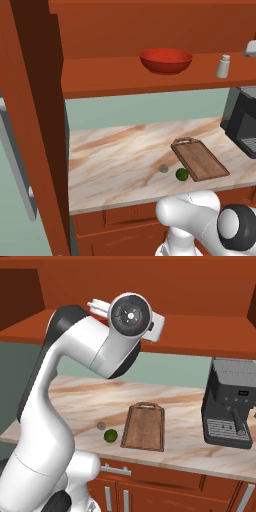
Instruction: Open the cabinet. Place the bowl and condiment on the counter. Then place the lime and garlic on the cutting board.
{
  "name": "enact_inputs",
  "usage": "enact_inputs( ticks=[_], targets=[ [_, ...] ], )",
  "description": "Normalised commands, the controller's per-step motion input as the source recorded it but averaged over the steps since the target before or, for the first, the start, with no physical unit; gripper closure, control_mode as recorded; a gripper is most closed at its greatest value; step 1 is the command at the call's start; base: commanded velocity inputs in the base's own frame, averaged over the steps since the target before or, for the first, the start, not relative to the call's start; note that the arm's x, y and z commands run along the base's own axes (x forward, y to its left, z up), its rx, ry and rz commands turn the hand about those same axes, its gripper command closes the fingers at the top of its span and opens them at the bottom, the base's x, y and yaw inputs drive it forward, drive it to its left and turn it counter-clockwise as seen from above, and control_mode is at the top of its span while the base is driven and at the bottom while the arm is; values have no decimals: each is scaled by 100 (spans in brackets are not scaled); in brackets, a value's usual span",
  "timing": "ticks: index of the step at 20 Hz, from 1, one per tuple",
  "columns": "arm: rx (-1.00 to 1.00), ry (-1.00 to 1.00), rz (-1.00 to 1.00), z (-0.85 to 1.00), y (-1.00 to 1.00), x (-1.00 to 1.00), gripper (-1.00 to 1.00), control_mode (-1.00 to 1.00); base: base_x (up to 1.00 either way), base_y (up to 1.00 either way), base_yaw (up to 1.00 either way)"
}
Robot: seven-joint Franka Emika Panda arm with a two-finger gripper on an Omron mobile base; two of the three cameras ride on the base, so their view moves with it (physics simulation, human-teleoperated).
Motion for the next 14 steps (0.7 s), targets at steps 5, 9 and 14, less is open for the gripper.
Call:
enact_inputs(
  ticks=[5,9,14],
  targets=[
    [3,0,0,-4,0,0,-100,-100,0,0,0],
    [3,0,0,0,0,0,-100,-100,0,0,0],
    [2,0,0,0,0,0,-100,-100,0,0,0]
  ],
)
